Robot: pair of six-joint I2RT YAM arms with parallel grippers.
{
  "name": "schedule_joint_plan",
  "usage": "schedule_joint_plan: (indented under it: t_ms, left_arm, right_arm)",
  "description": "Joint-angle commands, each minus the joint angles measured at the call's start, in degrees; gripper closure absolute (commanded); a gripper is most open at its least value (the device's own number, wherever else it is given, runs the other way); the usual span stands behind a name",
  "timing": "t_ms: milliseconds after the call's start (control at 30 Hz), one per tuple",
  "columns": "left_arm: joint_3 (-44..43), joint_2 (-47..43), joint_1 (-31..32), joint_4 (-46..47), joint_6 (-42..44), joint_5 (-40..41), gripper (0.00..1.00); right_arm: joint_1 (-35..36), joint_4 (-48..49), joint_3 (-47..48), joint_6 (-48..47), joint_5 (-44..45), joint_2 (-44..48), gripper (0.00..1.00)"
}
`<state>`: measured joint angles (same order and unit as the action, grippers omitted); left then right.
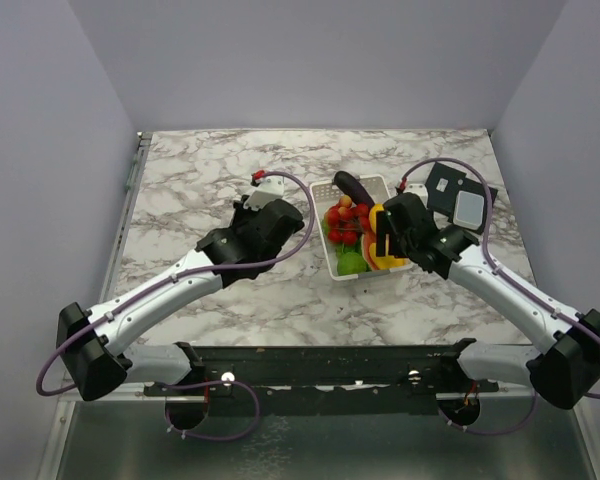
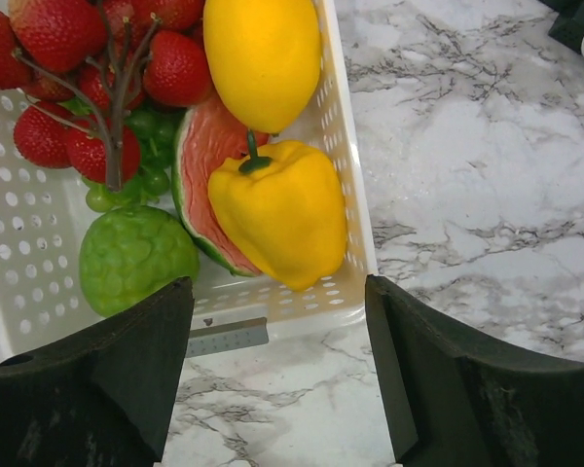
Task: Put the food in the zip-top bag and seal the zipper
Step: Pick up the fake vegetable from the bin.
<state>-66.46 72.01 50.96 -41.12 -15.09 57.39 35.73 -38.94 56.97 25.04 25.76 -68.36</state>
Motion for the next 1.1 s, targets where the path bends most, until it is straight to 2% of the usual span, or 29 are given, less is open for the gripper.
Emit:
schedule_joint_plan:
  t_ms: [0,767,1067]
  left_arm:
    - [1.6,-2.4,-0.1,2.7,0.9,-2.2,1.0]
    - [4.9,-4.6,-0.3,5.1,1.0,-4.4,1.0]
    - [5.2,-4.3,-0.8,5.4,1.2,-5.2,1.0]
  right_arm:
    - [-1.4,1.5,-1.7,-1.3,-3.8,-2.9,0.23]
    - [-5.0,9.5,-2.2,-2.3,-5.4,-15.8,0.17]
    - [-5.4,11.6,-2.2,-2.6,-4.3,-20.0,0.05]
